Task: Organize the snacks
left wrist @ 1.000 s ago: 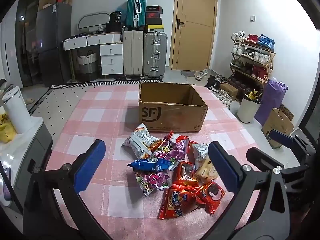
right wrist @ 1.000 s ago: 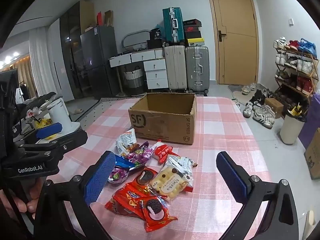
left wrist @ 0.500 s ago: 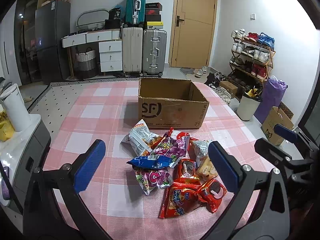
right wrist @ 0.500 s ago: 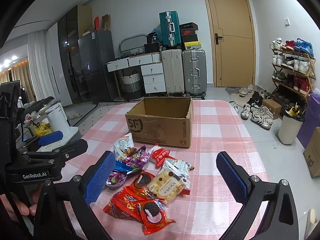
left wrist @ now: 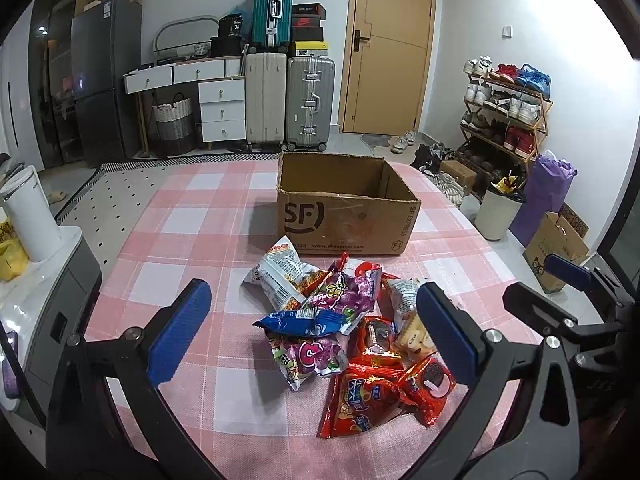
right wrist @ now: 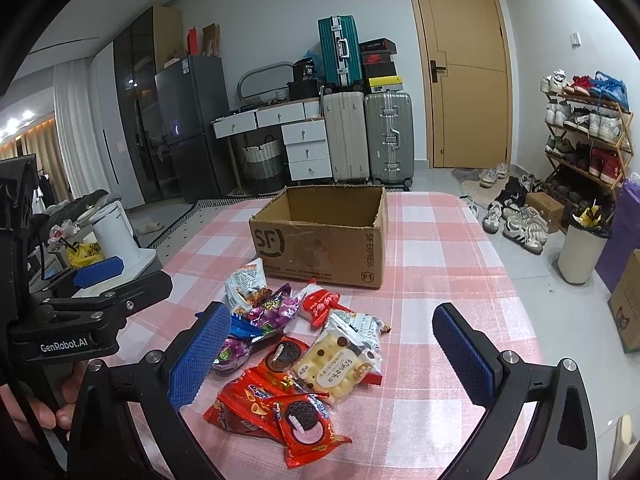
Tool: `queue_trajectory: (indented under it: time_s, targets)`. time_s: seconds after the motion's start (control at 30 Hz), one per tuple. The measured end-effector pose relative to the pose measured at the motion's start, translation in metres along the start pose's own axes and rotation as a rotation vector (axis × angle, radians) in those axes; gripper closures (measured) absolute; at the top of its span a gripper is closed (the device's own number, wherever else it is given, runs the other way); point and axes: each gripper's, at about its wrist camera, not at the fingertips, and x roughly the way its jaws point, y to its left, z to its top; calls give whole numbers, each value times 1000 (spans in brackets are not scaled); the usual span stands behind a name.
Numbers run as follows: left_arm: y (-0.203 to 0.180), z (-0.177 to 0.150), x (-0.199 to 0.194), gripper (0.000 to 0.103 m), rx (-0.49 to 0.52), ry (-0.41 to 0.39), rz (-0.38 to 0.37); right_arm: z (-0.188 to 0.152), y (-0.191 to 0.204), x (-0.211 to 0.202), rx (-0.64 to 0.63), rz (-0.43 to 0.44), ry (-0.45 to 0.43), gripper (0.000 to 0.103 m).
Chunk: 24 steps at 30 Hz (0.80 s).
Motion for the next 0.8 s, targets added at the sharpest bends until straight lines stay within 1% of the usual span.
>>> queue_trajectory:
  time_s: [0.2, 0.8]
  targets:
    - [-5, -1, 1, 1, 15, -7, 9, 0, -1, 1, -1, -4, -3, 0]
    - [-6, -2, 1, 1, 12, -5, 7, 1, 0, -3, 0, 0, -8, 0]
